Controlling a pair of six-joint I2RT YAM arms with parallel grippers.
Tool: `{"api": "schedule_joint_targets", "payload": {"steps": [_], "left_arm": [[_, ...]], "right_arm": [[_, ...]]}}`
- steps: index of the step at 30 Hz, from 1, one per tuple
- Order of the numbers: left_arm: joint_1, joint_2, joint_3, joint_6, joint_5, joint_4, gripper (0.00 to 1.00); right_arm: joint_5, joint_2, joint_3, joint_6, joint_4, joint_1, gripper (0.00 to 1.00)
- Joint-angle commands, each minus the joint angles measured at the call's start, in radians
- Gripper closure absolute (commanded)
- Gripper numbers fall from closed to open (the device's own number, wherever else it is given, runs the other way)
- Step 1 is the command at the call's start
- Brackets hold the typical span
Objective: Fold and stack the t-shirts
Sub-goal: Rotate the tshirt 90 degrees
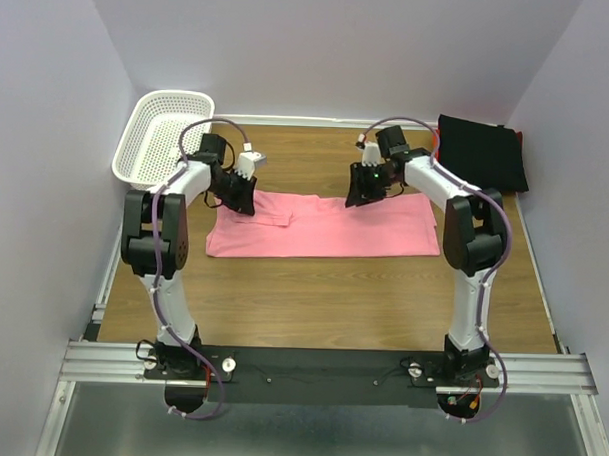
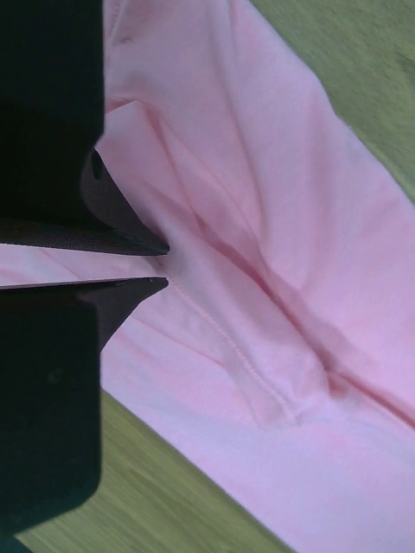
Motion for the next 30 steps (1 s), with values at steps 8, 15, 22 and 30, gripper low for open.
{"api": "schedule_joint_targets", "payload": {"steps": [8, 15, 22, 30], "left_arm": [[-0.038, 0.236, 0.161, -0.138, -0.27, 0.057, 0.76], [-0.078, 0.468, 0.603, -0.103, -0.339, -0.056, 0.75], [-0.087, 0.392, 0.851, -0.135, -0.195, -0.023, 0.57], [-0.09, 0.146, 0.405, -0.199, -0.21, 0.102, 0.57]], "right_arm": [[0.211, 0.058, -0.055, -0.225, -0.209, -0.038, 0.51], [0.049, -0.031, -0.225, -0.244, -0.234, 0.026, 0.51], [-0.064, -0.206, -0.178, -0.259, -0.262, 0.023, 0.45], [0.113, -0.126, -0.164, -0.333, -0.289, 0.002, 0.53]]}}
